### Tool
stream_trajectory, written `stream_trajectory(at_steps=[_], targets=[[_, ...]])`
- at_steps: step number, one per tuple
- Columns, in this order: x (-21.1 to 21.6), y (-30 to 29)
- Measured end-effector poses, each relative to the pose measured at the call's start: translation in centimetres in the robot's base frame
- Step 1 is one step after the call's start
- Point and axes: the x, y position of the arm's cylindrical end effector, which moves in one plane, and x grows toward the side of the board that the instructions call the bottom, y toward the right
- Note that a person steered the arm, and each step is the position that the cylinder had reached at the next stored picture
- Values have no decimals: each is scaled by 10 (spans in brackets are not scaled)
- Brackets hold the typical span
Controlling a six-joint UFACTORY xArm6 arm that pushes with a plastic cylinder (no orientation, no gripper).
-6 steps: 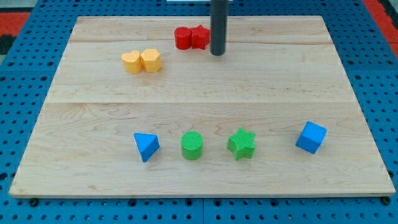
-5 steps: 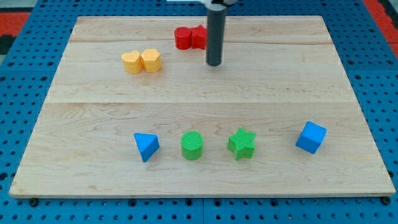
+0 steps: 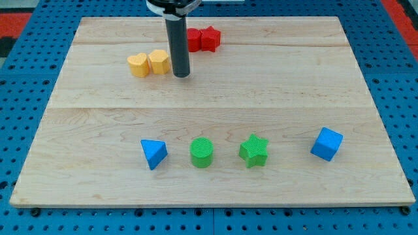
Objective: Move yellow hexagon to the top of yellow heart
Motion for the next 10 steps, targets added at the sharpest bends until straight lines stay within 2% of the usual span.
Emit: stream_trajectory(at_steps=[2,5,6,8,9,10], targets=[[-24,-45],[-49,-74],[-42,-38],[88,160],[101,272],[148,295]])
